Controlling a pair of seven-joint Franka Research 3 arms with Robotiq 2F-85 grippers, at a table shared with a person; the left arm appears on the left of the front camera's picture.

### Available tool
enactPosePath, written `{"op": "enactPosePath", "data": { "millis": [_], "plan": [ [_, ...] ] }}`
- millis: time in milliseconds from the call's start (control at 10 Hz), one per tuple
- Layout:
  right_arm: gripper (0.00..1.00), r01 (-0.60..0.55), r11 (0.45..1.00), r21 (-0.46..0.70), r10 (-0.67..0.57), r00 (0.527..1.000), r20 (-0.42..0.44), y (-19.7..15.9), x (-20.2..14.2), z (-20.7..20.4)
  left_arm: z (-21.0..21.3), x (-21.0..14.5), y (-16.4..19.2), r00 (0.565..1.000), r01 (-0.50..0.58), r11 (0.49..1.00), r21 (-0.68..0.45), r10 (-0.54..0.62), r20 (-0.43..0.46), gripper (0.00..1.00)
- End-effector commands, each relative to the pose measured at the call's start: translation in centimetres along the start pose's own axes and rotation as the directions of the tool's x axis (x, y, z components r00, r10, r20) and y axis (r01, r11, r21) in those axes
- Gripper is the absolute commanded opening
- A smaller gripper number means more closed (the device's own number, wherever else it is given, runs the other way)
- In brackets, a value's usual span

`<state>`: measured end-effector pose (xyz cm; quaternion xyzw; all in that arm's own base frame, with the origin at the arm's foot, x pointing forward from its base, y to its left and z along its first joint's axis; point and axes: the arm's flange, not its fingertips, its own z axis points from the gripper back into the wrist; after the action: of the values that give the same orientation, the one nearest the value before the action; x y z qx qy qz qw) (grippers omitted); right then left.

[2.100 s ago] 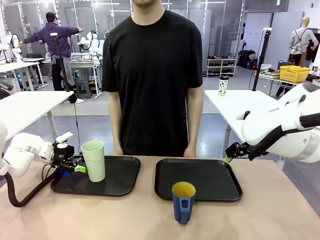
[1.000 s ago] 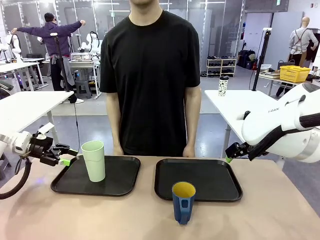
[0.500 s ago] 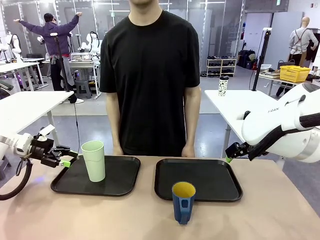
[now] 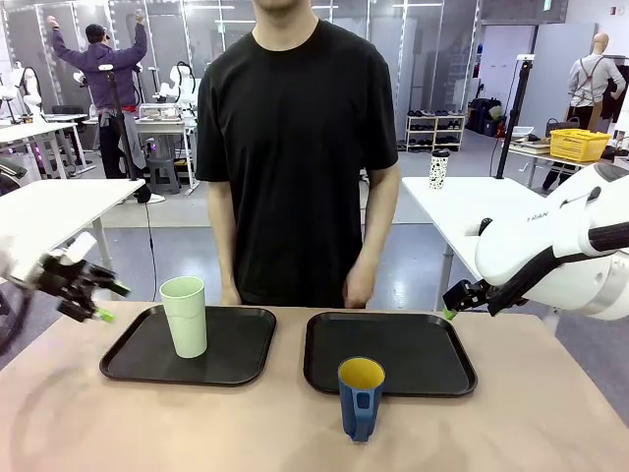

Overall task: Sort and store the cups by type.
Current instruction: Pick up the Handle plastic cup and place it into the empty Flat Tray.

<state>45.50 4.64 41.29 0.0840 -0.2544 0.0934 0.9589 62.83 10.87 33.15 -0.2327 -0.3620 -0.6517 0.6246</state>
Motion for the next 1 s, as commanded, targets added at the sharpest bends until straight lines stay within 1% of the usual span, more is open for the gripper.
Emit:
{"op": "enactPosePath", "data": {
  "millis": [0, 100, 200, 400, 600, 700, 900],
  "plan": [
    [1.0, 0.007, 1.0, 0.013, -0.007, 1.0, 0.001, -0.2, 0.0, 0.0, 5.2, 3.2, -5.3, 0.897, 0.15, 0.974, 0.168, -0.063, -0.438, 1.0],
    [1.0, 0.007, 1.0, 0.013, -0.007, 1.0, 0.001, -0.2, 0.0, 0.0, 6.5, 3.9, -6.4, 0.831, 0.191, 0.969, 0.158, -0.074, -0.552, 1.0],
    [1.0, 0.007, 1.0, 0.013, -0.007, 1.0, 0.001, -0.2, 0.0, 0.0, 7.3, 4.3, -7.3, 0.777, 0.204, 0.975, 0.083, -0.11, -0.62, 1.0],
    [1.0, 0.007, 1.0, 0.013, -0.007, 1.0, 0.001, -0.2, 0.0, 0.0, 8.2, 4.5, -7.9, 0.694, 0.115, 0.993, 0.013, -0.071, -0.716, 1.0],
    [1.0, 0.007, 1.0, 0.013, -0.007, 1.0, 0.001, -0.2, 0.0, 0.0, 8.5, 4.4, -8.3, 0.685, 0.096, 0.994, -0.05, -0.102, -0.721, 1.0],
    [1.0, 0.007, 1.0, 0.013, -0.007, 1.0, 0.001, -0.2, 0.0, 0.0, 9.0, 3.7, -7.9, 0.7, 0.183, 0.983, 0.004, -0.128, -0.703, 1.0],
    [1.0, 0.007, 1.0, 0.013, -0.007, 1.0, 0.001, -0.2, 0.0, 0.0, 9.0, 3.7, -7.9, 0.7, 0.183, 0.983, 0.004, -0.128, -0.703, 1.0]
  ]
}}
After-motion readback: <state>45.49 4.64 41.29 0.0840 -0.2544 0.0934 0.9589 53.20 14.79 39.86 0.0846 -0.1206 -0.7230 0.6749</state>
